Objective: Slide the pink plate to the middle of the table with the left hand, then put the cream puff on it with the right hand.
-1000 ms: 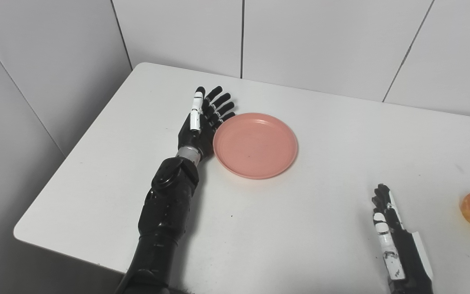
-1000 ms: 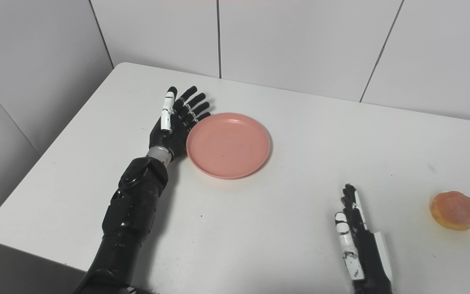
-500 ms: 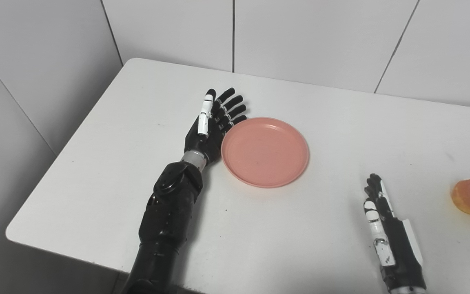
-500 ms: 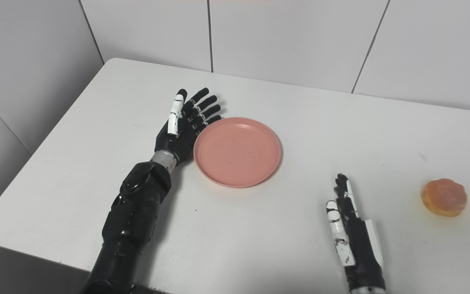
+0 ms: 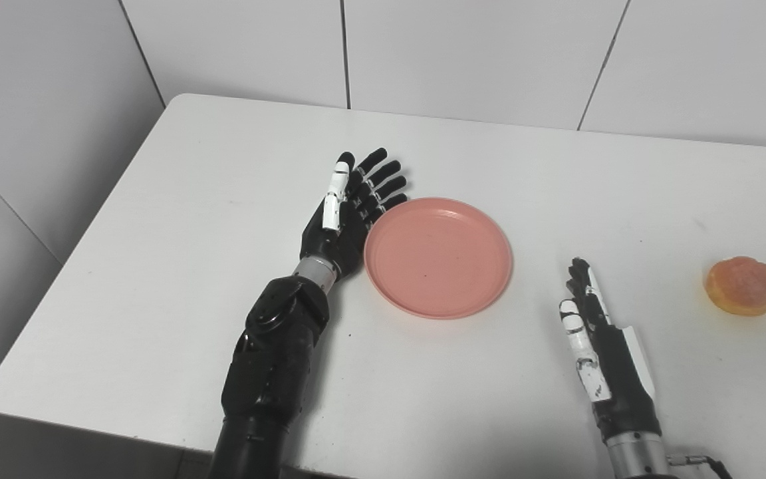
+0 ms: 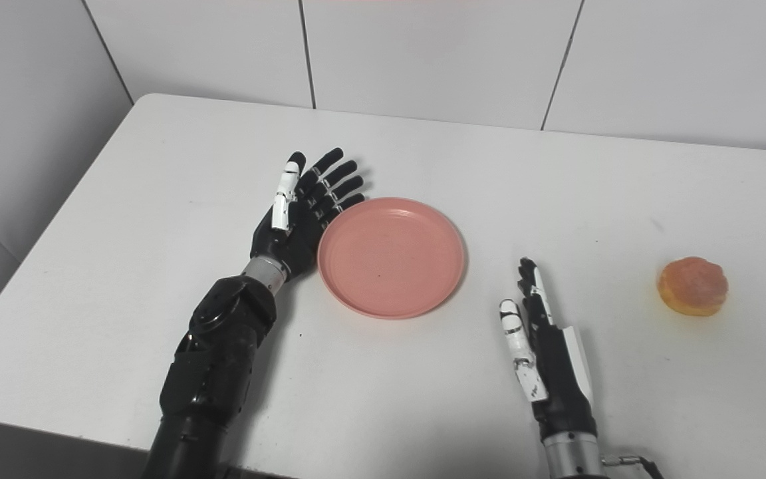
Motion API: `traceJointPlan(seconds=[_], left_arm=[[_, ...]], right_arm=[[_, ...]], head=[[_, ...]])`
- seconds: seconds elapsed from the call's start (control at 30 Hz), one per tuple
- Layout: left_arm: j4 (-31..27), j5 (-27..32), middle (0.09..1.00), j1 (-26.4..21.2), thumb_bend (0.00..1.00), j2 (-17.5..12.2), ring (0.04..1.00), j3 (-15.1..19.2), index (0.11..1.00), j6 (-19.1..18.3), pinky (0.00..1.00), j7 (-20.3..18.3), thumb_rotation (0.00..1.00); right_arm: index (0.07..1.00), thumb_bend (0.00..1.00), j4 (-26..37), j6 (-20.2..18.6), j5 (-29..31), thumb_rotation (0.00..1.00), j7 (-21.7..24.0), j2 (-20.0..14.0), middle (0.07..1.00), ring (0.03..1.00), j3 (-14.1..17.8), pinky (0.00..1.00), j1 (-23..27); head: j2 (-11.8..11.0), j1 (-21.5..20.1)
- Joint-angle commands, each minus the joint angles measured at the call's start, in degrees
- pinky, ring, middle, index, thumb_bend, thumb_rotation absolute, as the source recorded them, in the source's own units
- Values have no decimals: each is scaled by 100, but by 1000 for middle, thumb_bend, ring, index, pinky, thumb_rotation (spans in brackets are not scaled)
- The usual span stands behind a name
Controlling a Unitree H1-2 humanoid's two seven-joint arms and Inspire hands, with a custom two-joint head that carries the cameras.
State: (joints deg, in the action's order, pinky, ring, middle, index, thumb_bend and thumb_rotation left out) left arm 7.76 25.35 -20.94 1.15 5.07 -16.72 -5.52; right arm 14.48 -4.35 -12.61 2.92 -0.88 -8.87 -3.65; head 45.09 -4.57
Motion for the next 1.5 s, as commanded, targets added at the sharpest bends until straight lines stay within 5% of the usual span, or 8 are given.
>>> traceJointPlan(seconds=[0.0,0.7,1.17,1.47], left_arm=[[-104,-103,853,117,425,91,844,-107,845,-227,823,3,1000],[-600,-379,874,706,407,484,867,-599,866,-252,852,-17,1000],[-306,-379,871,665,412,558,866,-491,863,-10,849,-106,1000],[-82,-228,874,603,424,465,868,-277,868,79,853,-298,1000]], right_arm=[[991,182,122,-110,-28,1000,8,107,994,990,-84,981,58],[978,189,-26,-84,-217,1000,-103,217,982,978,-95,962,169],[989,232,-49,-97,-267,1000,-294,214,988,971,114,969,359],[971,360,236,-13,-1212,1000,-391,-100,970,958,82,929,657]], head=[[14,-54],[41,-497],[-44,-874],[-221,-1693]])
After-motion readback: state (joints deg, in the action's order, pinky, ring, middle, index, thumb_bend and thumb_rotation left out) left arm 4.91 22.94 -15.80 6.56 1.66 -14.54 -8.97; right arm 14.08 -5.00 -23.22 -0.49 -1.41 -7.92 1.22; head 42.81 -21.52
